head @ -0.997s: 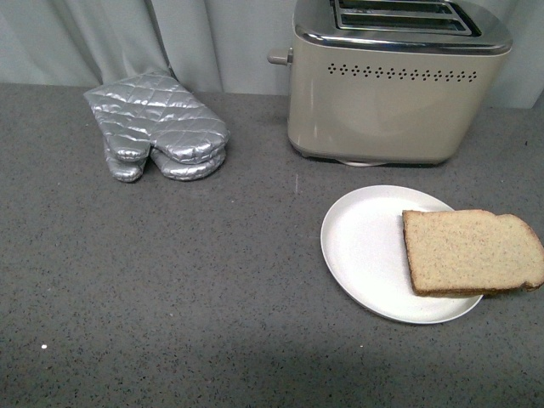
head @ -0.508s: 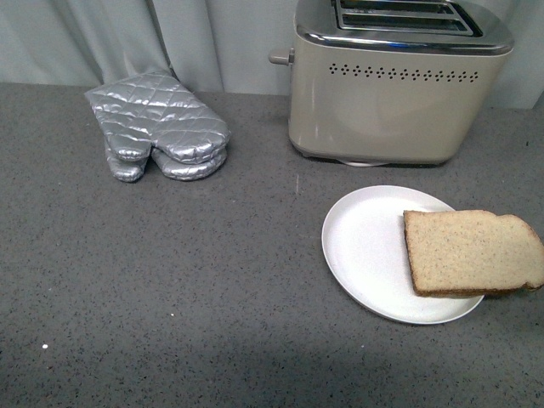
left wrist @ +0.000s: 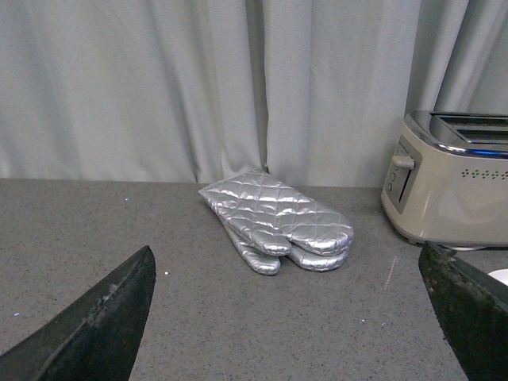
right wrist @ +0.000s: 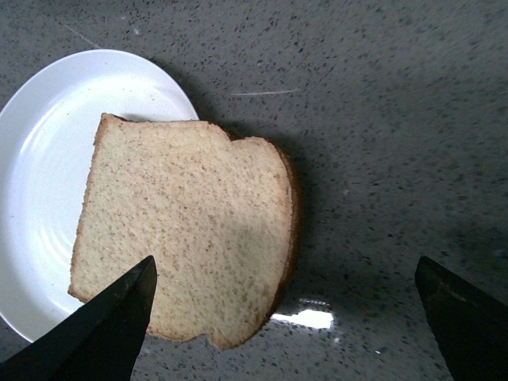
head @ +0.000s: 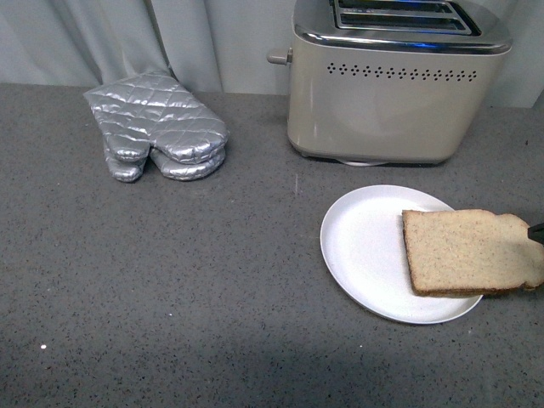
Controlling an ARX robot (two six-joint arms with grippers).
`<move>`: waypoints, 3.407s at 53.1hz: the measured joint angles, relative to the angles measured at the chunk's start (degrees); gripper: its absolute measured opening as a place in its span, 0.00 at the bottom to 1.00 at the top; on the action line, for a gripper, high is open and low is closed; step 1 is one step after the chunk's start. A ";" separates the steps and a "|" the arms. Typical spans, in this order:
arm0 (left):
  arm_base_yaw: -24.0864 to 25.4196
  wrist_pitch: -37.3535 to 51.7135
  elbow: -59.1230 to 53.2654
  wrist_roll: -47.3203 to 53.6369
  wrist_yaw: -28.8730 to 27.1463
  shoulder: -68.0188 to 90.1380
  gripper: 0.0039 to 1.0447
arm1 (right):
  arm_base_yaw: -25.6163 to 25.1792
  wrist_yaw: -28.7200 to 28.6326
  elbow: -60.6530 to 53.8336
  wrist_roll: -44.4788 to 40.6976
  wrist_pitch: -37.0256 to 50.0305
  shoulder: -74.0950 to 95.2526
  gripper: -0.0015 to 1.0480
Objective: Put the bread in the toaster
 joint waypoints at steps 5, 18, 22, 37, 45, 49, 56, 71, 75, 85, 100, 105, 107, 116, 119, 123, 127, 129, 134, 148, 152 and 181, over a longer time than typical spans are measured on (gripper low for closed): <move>0.00 0.00 0.00 0.00 0.00 0.00 0.94 | -0.09 -1.55 1.97 1.51 -0.57 3.87 0.91; 0.00 0.00 0.00 -0.02 0.00 0.00 0.94 | 1.25 -3.85 4.72 6.45 1.14 10.23 0.91; 0.00 0.00 0.00 0.00 0.00 0.00 0.94 | 2.43 -3.69 5.25 8.22 2.10 11.74 0.91; 0.00 0.00 0.00 0.00 0.00 0.00 0.94 | 5.38 -2.91 6.99 15.58 3.89 14.36 0.58; 0.00 0.00 0.00 0.00 0.00 0.00 0.94 | 5.33 -3.15 7.48 17.27 2.89 14.21 0.34; 0.00 0.00 0.00 0.00 0.00 0.00 0.94 | 5.33 -3.37 7.52 17.51 1.79 13.46 0.25; 0.00 0.00 0.00 -0.02 0.00 0.00 0.94 | 5.25 -2.95 7.52 18.80 -2.38 8.72 0.02; 0.00 0.00 0.00 0.00 0.00 0.00 0.94 | 5.40 -3.15 6.95 25.46 -8.81 -1.86 0.02; 0.00 0.00 0.00 0.00 0.00 0.00 0.94 | 5.88 -3.15 6.32 28.20 -10.25 -5.38 0.02; 0.00 0.00 0.00 0.00 0.00 0.00 0.94 | 10.21 1.92 5.57 44.04 -10.08 -18.67 0.02; 0.00 0.00 0.00 -0.02 0.00 0.00 0.94 | 20.81 25.77 14.27 68.83 -12.92 -24.35 0.02; 0.00 0.00 0.00 0.00 0.00 0.00 0.94 | 23.67 32.20 18.16 73.35 -15.12 -22.86 0.02; 0.00 0.00 0.00 -0.02 0.00 0.00 0.94 | 25.05 35.28 20.35 75.91 -16.63 -21.68 0.02; 0.00 0.00 0.00 0.00 0.00 0.00 0.94 | 30.14 44.22 30.71 85.33 -23.85 -13.75 0.02; 0.00 0.00 0.00 0.00 0.00 0.00 0.94 | 30.88 45.24 32.89 87.17 -24.83 -11.78 0.02; 0.00 0.00 0.00 0.00 0.00 0.00 0.94 | 31.71 46.05 35.80 89.00 -26.10 -9.09 0.02; 0.00 0.00 0.00 0.00 0.00 0.00 0.94 | 32.28 47.06 38.21 90.33 -26.77 -6.82 0.02; 0.00 0.00 0.00 -0.02 0.00 0.00 0.94 | 32.50 47.67 39.56 91.01 -27.34 -5.42 0.02; 0.00 0.00 0.00 0.00 0.00 0.00 0.94 | 32.76 48.94 42.25 91.69 -28.52 -2.67 0.02; 0.00 0.00 0.00 0.00 0.00 0.00 0.94 | 32.76 49.79 48.85 93.18 -32.28 3.85 0.02; 0.00 0.00 0.00 0.00 0.00 0.00 0.94 | 32.65 49.27 50.90 93.81 -34.71 5.73 0.02; 0.00 0.00 0.00 0.00 0.00 0.00 0.94 | 29.35 49.86 60.78 73.55 -33.09 11.67 0.55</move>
